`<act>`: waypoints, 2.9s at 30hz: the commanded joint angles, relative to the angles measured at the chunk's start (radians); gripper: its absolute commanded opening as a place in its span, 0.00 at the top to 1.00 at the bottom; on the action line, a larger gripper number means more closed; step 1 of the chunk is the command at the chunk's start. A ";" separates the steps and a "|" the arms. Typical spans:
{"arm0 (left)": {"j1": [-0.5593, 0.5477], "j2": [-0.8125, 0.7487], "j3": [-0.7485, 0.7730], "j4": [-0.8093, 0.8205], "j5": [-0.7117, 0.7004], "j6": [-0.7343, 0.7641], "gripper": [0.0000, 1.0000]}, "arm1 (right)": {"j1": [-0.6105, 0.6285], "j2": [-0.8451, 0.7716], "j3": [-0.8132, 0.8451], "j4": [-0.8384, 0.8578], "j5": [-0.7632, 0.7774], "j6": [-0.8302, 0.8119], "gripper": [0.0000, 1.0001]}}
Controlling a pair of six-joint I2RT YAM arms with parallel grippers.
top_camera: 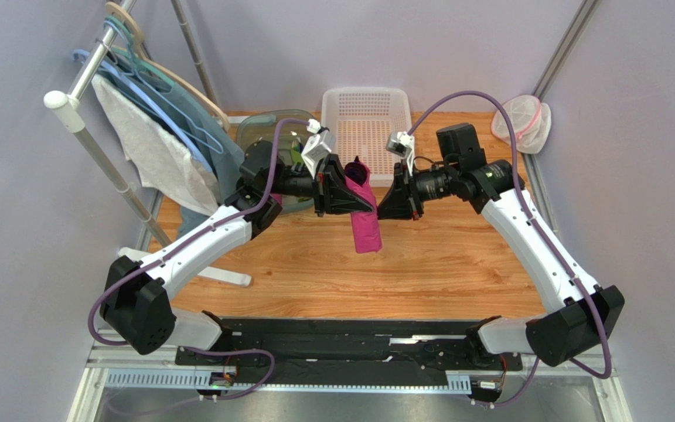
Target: Place the utensils on the paper napkin and roll it up
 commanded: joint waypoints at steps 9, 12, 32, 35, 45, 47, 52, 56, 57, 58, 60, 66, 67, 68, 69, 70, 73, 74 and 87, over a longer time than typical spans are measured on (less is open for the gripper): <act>0.015 -0.011 0.084 -0.039 -0.276 -0.037 1.00 | -0.067 0.003 -0.006 0.139 0.177 0.198 0.84; 0.032 -0.009 0.083 -0.126 -0.411 -0.020 1.00 | -0.150 -0.011 0.013 0.131 0.361 0.258 0.72; 0.032 0.061 0.166 -0.212 -0.490 -0.098 1.00 | -0.048 -0.098 -0.007 0.292 0.309 0.345 0.17; 0.032 0.060 0.157 -0.169 -0.464 -0.137 1.00 | -0.034 -0.072 -0.007 0.315 0.272 0.352 0.19; 0.032 0.058 0.134 -0.057 -0.405 -0.203 1.00 | -0.008 -0.074 -0.058 0.401 0.125 0.414 0.38; 0.032 0.061 0.131 -0.004 -0.383 -0.218 1.00 | -0.009 -0.068 -0.058 0.407 0.103 0.427 0.42; 0.032 0.067 0.137 0.073 -0.329 -0.244 1.00 | -0.008 -0.066 -0.050 0.435 0.022 0.460 0.70; 0.032 0.075 0.140 0.130 -0.295 -0.258 1.00 | -0.008 -0.072 -0.049 0.458 -0.027 0.505 0.83; 0.032 0.076 0.141 0.142 -0.292 -0.261 1.00 | -0.006 -0.069 -0.046 0.462 -0.047 0.513 0.84; 0.032 0.078 0.146 0.147 -0.290 -0.258 1.00 | -0.006 -0.065 -0.044 0.473 -0.058 0.529 0.85; 0.032 0.076 0.147 0.144 -0.289 -0.259 1.00 | -0.006 -0.063 -0.040 0.485 -0.079 0.562 0.93; 0.044 0.046 0.143 0.071 -0.300 -0.227 0.71 | -0.012 -0.058 0.020 0.519 -0.042 0.594 1.00; 0.049 0.040 0.134 0.053 -0.304 -0.224 0.55 | -0.015 -0.058 0.026 0.544 -0.041 0.611 1.00; 0.054 0.029 0.128 0.037 -0.318 -0.218 0.50 | -0.017 -0.055 0.029 0.557 -0.038 0.628 1.00; 0.061 0.014 0.120 0.003 -0.326 -0.217 0.46 | -0.020 -0.055 0.036 0.576 -0.029 0.645 1.00; 0.072 0.007 0.109 -0.009 -0.329 -0.217 0.42 | -0.028 -0.055 0.039 0.606 -0.024 0.677 1.00; 0.083 -0.011 0.094 -0.020 -0.318 -0.224 0.39 | -0.035 -0.051 0.045 0.659 -0.010 0.723 1.00; 0.083 -0.016 0.094 -0.016 -0.310 -0.229 0.38 | -0.035 -0.048 0.043 0.671 -0.009 0.733 1.00; 0.093 0.052 0.201 0.070 -0.382 -0.456 0.37 | -0.035 -0.054 -0.046 0.890 0.031 0.864 1.00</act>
